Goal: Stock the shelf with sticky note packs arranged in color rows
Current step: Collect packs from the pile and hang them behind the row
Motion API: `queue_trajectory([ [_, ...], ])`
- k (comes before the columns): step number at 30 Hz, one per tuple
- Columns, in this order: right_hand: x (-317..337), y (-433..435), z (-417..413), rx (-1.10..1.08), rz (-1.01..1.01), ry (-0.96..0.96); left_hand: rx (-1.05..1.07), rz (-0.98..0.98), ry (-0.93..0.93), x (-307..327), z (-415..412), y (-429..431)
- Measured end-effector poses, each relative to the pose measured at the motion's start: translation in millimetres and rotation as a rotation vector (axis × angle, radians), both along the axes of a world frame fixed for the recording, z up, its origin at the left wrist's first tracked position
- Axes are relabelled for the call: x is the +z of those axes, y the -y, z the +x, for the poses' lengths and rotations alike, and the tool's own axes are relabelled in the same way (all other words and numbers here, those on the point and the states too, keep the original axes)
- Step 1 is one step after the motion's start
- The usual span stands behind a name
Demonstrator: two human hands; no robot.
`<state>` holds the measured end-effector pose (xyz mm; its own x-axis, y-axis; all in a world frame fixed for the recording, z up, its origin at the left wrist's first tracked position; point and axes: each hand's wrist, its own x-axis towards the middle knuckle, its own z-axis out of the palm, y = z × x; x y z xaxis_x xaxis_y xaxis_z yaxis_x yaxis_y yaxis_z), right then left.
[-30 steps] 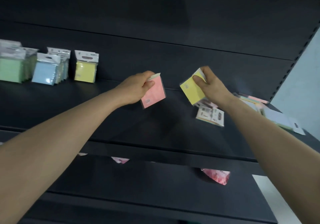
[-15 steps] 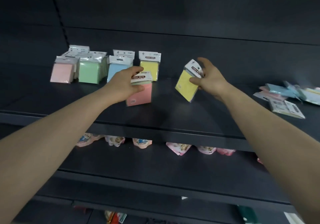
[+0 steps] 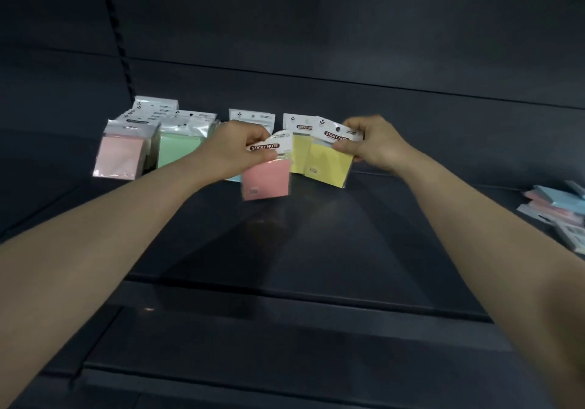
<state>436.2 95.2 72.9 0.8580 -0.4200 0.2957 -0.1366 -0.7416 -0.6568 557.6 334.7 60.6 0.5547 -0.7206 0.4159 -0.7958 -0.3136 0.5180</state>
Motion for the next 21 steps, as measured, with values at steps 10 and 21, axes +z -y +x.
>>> queue_trajectory([
  [10,-7.6,-5.4,65.6,-0.081,-0.231,-0.073,-0.056,0.025,-0.08,3.5,49.5,7.5],
  [21,-31.5,-5.4,100.7,-0.236,-0.578,0.082,-0.159,0.012,-0.064,-2.1,75.3,0.8],
])
